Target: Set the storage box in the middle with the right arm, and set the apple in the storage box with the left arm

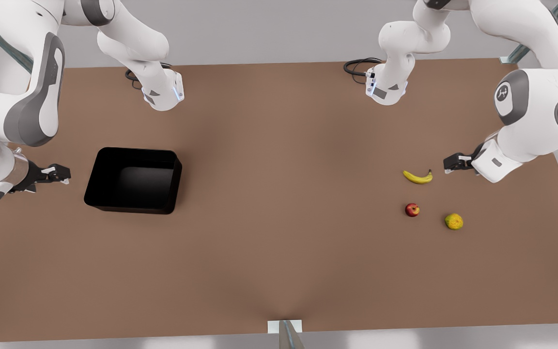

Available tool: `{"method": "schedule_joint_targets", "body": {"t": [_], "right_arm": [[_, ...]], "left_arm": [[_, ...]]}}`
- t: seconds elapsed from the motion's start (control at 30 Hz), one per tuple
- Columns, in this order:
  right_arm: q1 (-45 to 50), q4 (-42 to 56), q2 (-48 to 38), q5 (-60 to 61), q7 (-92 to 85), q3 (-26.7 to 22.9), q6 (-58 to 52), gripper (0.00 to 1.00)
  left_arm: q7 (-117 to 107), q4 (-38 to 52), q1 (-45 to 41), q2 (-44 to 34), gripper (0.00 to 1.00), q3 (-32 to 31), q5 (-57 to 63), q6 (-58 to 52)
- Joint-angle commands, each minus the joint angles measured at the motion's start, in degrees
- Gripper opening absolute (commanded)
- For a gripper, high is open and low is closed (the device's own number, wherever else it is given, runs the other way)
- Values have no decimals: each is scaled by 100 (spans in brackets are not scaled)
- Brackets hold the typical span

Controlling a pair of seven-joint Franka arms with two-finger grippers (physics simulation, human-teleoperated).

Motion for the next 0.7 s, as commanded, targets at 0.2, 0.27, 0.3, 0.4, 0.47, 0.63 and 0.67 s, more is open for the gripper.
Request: {"method": "schedule_joint_targets", "body": {"t": [0.2, 0.27, 0.3, 0.4, 0.47, 0.63, 0.67], "right_arm": [[-395, -1824, -192, -4, 35, -26, 1491, 100], [-458, -2768, -466, 452, -254, -500, 2180, 100], [-440, -2953, -449, 480, -299, -598, 2285, 100], [-352, -3937, -510, 488, -281, -765, 3032, 100], [-352, -4210, -457, 480, -308, -765, 3357, 100], [-343, -4350, -387, 444, 193, -1116, 3226, 100], [-334, -4350, -300, 436, 193, -1134, 3217, 100]], "left_arm": [[-984, 9, 14, 88, 100, 36, 260, -562], [-3386, -167, 146, 431, 100, 185, -601, -721], [-4624, -246, 199, 606, 100, 238, -988, -659], [-6964, -1185, 260, 739, 100, 686, -3202, 553], [-7123, -2153, 260, 694, 100, 712, -4662, 1432], [-6527, -2768, 260, 1169, 100, 695, -6613, 2795], [-6341, -2760, 269, 1239, 100, 695, -6649, 2804]]}}
